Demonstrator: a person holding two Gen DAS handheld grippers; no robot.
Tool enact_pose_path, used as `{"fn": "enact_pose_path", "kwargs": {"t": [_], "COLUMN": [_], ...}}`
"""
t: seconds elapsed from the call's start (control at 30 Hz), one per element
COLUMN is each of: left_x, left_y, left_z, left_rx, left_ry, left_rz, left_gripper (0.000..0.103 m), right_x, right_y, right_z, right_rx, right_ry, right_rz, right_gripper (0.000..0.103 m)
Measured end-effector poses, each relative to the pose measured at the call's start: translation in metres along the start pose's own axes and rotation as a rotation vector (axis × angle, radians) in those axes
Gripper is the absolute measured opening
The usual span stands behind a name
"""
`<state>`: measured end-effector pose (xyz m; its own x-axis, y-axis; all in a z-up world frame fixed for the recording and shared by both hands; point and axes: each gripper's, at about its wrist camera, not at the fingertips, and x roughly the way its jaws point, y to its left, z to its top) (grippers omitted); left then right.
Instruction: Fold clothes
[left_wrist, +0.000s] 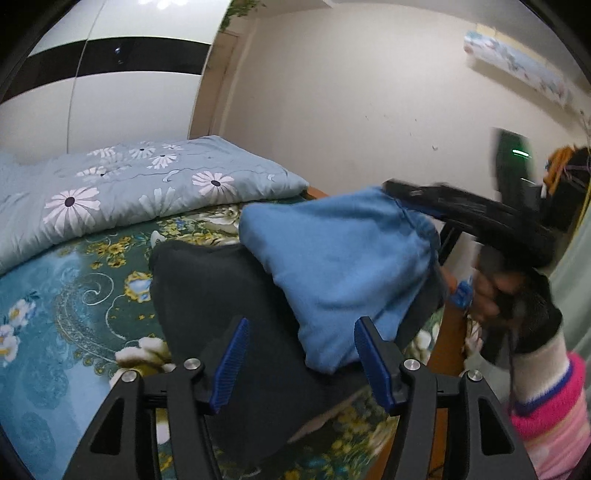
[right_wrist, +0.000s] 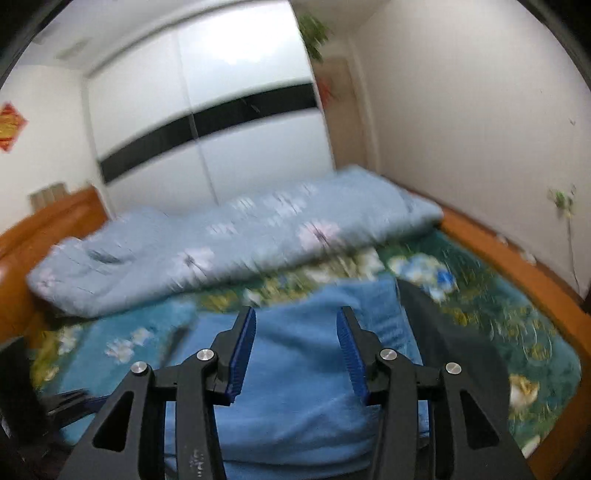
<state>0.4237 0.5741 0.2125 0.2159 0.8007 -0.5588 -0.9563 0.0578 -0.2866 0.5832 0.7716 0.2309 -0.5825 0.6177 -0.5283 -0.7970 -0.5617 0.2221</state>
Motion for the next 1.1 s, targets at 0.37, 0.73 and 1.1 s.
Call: {"fn": "enact_pose_path", "kwargs": {"t": [0.37,0.73,1.1], "left_x": [-0.012,-0.037,-0.054], "left_y": [0.015,-0.001,0.002], "left_z": [-0.013,-0.054,-0.082], "left_rx": [-0.046,-0.018,0.028], "left_ry": [-0.041,-0.114,-0.096], "left_rz": [0.018,0.019,0.146], "left_gripper": [0.082,0.103,0.103], "right_x": [-0.08,-0.072,-0.073], "right_y": [0.007,0.039,0.079], "right_z": [-0.033,-0.129,-0.164], "right_rx": [0.045,0.047,0.088], "right_ry": [-0.177,-0.142,-0.195], "right_rz": [0.075,-0.042,-0.29], "right_gripper": [0.052,0.101,0.103]}}
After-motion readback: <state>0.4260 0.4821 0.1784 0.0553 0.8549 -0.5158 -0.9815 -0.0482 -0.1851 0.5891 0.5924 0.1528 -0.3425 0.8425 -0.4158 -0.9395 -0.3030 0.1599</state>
